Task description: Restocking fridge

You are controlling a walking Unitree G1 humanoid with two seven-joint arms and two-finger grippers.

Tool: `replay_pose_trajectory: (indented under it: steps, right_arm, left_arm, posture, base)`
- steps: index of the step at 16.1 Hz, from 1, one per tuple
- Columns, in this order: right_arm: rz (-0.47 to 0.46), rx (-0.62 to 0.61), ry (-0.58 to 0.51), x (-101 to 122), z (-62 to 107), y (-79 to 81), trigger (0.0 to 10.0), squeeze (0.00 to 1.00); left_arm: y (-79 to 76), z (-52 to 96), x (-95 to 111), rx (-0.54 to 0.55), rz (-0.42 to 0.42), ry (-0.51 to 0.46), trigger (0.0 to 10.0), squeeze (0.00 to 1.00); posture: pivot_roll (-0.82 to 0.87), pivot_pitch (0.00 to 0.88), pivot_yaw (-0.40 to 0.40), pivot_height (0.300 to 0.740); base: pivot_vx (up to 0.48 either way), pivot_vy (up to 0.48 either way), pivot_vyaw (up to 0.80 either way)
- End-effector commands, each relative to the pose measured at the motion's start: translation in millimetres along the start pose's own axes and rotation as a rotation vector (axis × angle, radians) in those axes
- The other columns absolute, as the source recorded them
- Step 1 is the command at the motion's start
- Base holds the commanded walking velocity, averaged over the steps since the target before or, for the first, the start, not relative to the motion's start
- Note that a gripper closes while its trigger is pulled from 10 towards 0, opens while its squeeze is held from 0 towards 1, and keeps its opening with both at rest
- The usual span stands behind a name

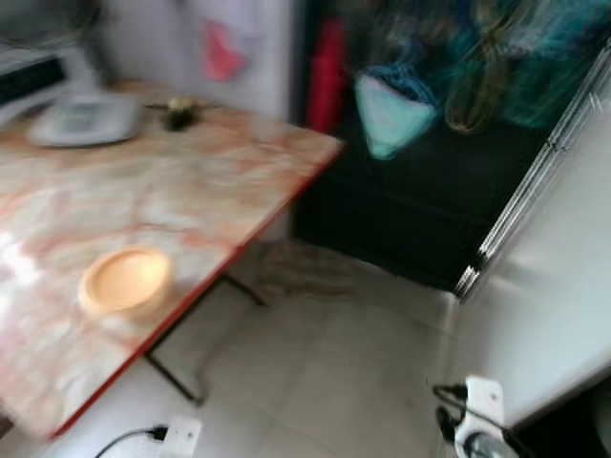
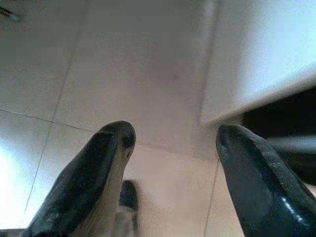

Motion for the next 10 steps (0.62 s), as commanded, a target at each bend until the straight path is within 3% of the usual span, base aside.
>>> replay_pose_trajectory:
  steps: [1, 10]
  right_arm:
    - [0.002, -0.005, 0.018, -4.1, 0.6, -1.8, 10.0, 0.00]
    - [0.002, -0.005, 0.018, -4.1, 0.6, -1.8, 10.0, 0.00]
  left_arm:
    - [0.7, -0.2, -0.1, -0.001, -0.012, 0.006, 10.0, 0.00]
    - [0.7, -0.2, -0.1, -0.001, -0.012, 0.006, 10.0, 0.00]
  posture:
    - [0.09, 0.000, 0.008, 0.740]
    - [0.09, 0.000, 0.008, 0.740]
  base:
    - [0.000, 0.000, -0.80]
    - [0.000, 0.000, -0.80]
Point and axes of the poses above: a point about 5 cm out from each wrist's last joint towards the gripper, its own z axis pointing back from the gripper into the wrist, its own x axis along the axis of the wrist's last joint, y = z × x, the point moved 1 cm from there along -z, pointing out of the wrist towards the gripper, and after that the axes turned 1 degree about z, right-handed, at the moved point
